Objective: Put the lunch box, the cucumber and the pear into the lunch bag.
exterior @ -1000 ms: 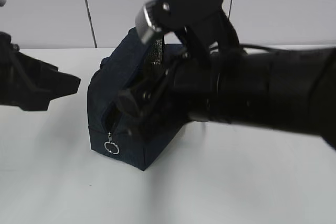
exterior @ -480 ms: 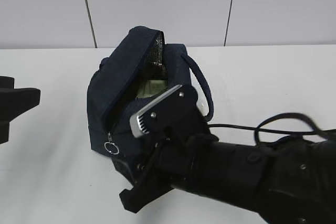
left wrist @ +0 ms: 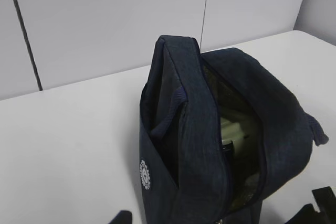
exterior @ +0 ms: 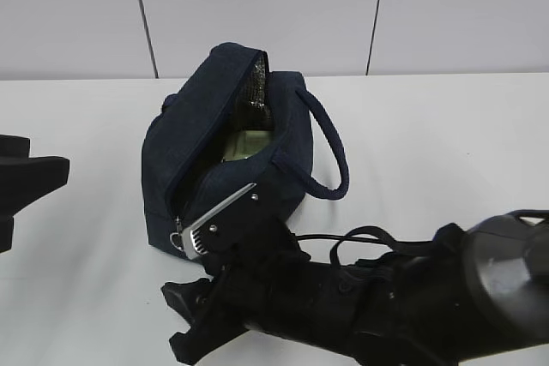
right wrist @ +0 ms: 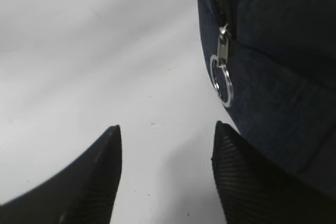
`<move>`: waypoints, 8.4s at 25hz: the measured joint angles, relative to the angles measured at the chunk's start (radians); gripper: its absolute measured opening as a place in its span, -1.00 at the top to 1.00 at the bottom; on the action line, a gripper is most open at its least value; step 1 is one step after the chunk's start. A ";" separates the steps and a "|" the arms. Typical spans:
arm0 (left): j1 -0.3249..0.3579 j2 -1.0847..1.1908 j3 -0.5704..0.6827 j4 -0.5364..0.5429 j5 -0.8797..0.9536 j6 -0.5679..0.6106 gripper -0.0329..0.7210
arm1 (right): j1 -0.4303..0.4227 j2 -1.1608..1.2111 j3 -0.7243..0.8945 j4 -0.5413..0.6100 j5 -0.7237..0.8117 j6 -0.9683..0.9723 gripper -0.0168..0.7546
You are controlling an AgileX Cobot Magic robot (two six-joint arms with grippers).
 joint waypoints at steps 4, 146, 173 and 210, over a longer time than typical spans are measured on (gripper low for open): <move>0.000 0.000 0.000 -0.007 0.000 0.000 0.03 | 0.000 0.034 -0.042 0.023 -0.007 -0.024 -0.11; -0.001 0.680 -0.089 -0.818 0.268 1.087 0.95 | -0.448 0.086 -0.922 0.167 0.949 -0.234 0.94; -0.001 0.596 -0.479 -0.733 0.132 0.592 -0.10 | -0.501 0.292 -1.179 0.307 1.143 -0.261 0.94; -0.038 0.954 -0.752 -0.641 0.190 0.492 0.86 | -0.502 0.264 -1.179 0.333 1.155 -0.265 0.94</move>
